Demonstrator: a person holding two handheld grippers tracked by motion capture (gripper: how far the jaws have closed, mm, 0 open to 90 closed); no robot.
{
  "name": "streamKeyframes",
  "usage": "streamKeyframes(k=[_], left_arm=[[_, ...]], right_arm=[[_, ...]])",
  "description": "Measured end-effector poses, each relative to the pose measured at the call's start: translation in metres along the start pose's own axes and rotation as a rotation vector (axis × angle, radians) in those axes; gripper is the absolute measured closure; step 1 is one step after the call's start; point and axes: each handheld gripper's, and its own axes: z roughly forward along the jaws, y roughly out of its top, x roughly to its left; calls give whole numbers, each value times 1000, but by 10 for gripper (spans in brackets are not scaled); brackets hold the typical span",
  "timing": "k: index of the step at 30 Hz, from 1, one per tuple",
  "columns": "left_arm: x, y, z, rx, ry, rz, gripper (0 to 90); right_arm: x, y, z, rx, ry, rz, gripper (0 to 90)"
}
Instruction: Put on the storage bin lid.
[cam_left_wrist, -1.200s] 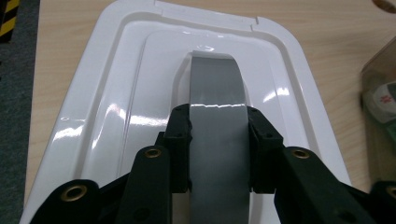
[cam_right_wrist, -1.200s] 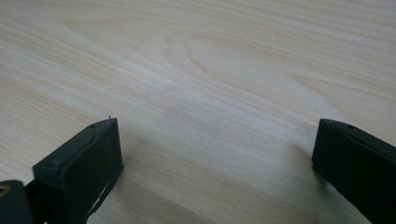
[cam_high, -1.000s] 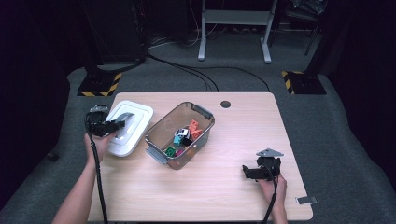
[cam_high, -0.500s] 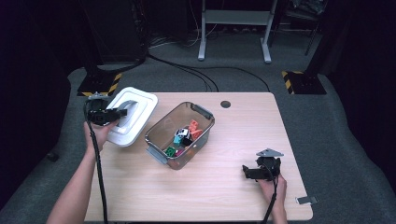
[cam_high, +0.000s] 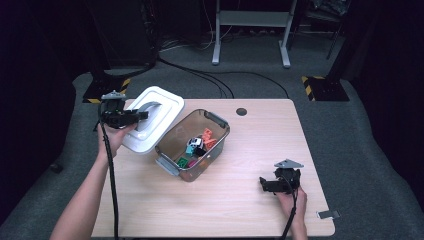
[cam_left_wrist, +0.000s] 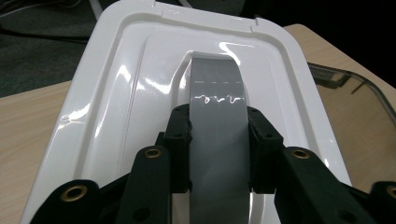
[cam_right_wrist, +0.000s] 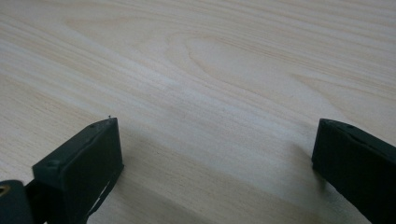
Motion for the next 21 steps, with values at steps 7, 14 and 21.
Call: streamKeyframes(k=[7,14,21], left_arm=[[-30,7,13,30,-82,63,667],[-51,10,24,58,-102,92,667],[-70,7,36,88,-97,88,666]], right_arm=[[0,0,0,1,-1,-1,9],[0,0,0,2,-2,-1,9],[0,0,0,0,-5,-6,10]])
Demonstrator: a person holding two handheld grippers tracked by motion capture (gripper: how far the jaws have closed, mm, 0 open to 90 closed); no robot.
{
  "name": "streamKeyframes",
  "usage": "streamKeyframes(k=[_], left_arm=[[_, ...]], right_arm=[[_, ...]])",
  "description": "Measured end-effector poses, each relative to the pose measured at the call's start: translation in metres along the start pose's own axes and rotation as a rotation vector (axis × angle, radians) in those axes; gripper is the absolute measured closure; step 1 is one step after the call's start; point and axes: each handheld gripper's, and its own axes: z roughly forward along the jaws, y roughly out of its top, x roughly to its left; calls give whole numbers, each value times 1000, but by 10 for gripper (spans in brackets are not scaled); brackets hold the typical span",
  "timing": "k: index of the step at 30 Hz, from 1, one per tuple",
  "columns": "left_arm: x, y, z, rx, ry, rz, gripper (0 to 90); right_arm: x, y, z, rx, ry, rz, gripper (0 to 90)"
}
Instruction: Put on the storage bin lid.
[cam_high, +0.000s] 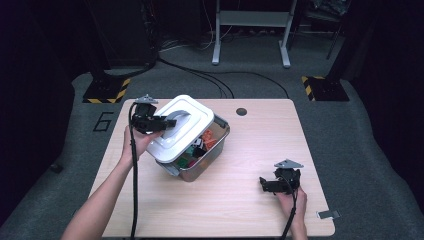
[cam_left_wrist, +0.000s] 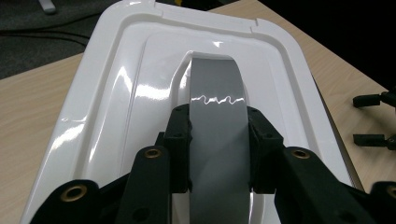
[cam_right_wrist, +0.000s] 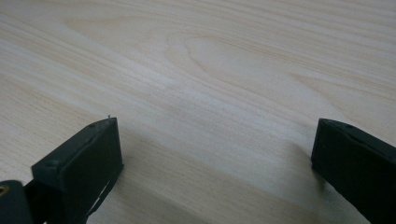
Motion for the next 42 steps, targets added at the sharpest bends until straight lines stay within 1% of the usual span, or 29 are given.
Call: streamKeyframes(k=[2,4,6,10,12,15,17,18,22,25,26,29,30,31,34,37,38,42], left_arm=[[-4,-1,5,11,5,-2,666],[-9,-3,11,8,-6,-23,666],[-11,-4,13,7,0,-24,666],[-17,-5,23,27,-5,-30,667],[-20,-6,28,35,-13,-23,666],[-25,-7,34,35,-18,-17,666],[-28,-7,37,39,-19,-16,666],[-30,-7,39,36,-27,-21,666],[-32,-8,42,45,-30,-17,666],[-35,-9,44,36,-30,-33,666],[-35,-10,45,35,-33,-31,666],[-37,-12,46,27,-34,-42,666],[-38,-14,48,27,-44,-47,665],[-38,-14,48,27,-44,-47,665],[-42,-15,49,38,-17,-14,664],[-42,-16,48,39,-18,-16,664],[-43,-16,49,32,-13,-15,664],[-45,-17,48,32,6,-7,659]], right_arm=[[0,0,0,0,0,0,10],[0,0,0,0,0,0,10],[0,0,0,-1,1,0,10],[0,0,0,-2,0,3,10],[0,0,0,-1,-1,3,10],[0,0,0,-2,0,3,10],[0,0,0,-2,0,3,11],[0,0,0,-2,0,3,10],[0,0,0,-1,-1,3,11],[0,0,0,-2,-1,3,10],[0,0,0,-2,0,3,10],[0,0,0,-1,1,2,10],[0,0,0,-2,-1,3,10],[0,0,0,-2,-1,3,10],[0,0,0,-1,1,2,10],[0,0,0,-2,-1,3,11],[0,0,0,-2,0,3,10],[0,0,0,-2,0,3,10]])
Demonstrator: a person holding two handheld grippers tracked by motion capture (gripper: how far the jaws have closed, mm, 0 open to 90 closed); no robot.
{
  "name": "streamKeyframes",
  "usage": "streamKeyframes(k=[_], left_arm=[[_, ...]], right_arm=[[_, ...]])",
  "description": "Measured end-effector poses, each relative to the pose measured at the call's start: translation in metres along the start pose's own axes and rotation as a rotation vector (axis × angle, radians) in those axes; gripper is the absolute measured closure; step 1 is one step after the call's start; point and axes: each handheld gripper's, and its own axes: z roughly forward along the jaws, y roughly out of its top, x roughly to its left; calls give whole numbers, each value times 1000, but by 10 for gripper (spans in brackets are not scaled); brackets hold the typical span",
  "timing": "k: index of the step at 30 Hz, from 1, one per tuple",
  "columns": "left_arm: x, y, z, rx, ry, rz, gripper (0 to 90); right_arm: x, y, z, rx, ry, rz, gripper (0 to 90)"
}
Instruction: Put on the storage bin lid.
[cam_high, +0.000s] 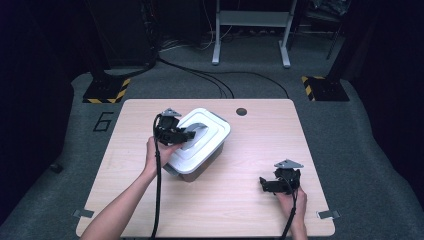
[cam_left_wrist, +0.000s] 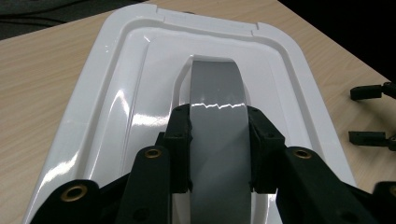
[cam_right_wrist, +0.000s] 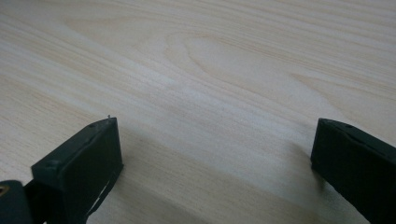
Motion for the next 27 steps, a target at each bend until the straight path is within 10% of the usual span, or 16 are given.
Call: streamKeyframes(k=[27], left_arm=[[9,-8,-42,-8,10,44,146]], right_arm=[[0,0,0,1,-4,5,10]])
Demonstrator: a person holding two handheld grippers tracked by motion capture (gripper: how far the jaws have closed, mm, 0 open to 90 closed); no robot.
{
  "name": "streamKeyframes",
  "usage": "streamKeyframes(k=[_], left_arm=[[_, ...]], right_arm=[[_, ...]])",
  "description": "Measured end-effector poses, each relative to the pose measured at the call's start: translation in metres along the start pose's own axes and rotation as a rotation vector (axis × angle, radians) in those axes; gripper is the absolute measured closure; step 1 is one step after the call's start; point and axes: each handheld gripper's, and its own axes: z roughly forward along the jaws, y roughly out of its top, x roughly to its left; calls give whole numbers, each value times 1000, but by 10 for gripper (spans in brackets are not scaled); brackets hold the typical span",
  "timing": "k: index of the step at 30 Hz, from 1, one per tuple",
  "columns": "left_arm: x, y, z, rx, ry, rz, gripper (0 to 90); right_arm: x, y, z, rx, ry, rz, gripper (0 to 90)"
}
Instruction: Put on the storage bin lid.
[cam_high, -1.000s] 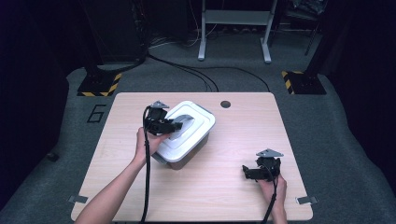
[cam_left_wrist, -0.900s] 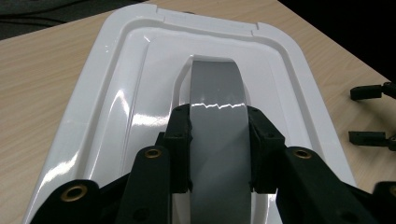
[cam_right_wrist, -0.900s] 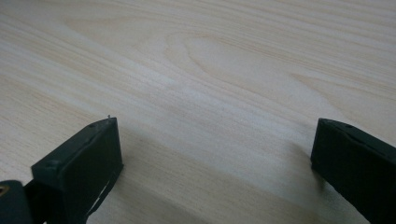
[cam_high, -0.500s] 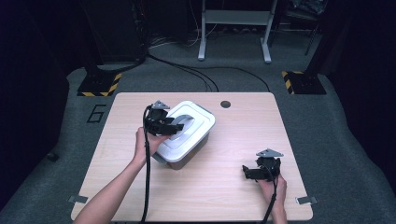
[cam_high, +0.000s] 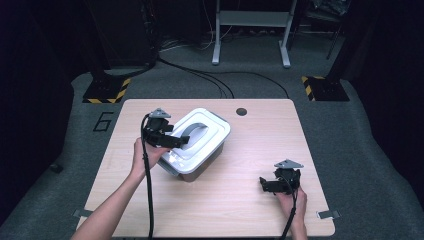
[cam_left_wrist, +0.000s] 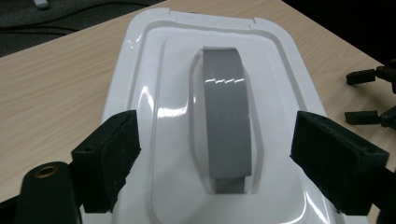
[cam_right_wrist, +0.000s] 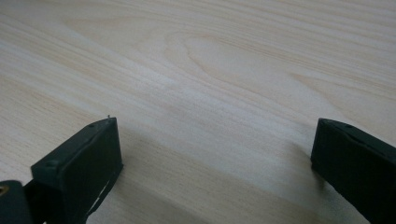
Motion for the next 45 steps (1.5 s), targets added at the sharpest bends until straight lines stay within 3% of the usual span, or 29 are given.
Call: streamKeyframes(k=[10,16,17,20,25,27,30,31,33,35,39,45], left_arm=[[24,-29,-32,-53,69,-41,95],[39,-58,-45,-59,105,-64,90],[43,-71,-46,-50,116,-80,90],[47,-82,-46,-40,120,-97,88],[58,-116,-40,-23,129,-157,88],[64,-138,-32,7,134,-193,87],[67,-150,-27,16,138,-205,85],[69,-164,-21,38,151,-214,82],[69,-168,-19,32,153,-221,77],[69,-184,-14,27,186,-215,70],[68,-197,-10,20,220,-207,44],[67,-203,-9,14,253,-187,19]], right_arm=[[0,0,0,0,-1,2,11],[0,0,0,-2,-2,9,11],[0,0,0,-2,-2,10,11],[0,0,0,-2,-2,10,11],[1,0,0,-3,-3,11,11],[1,0,0,-3,-3,10,11],[1,0,0,-3,-3,10,11],[1,0,0,-3,-3,10,11],[1,0,0,-3,-3,10,11],[1,0,0,-3,-6,10,11],[1,0,0,-3,-6,10,11],[1,0,0,-3,-6,10,11]])
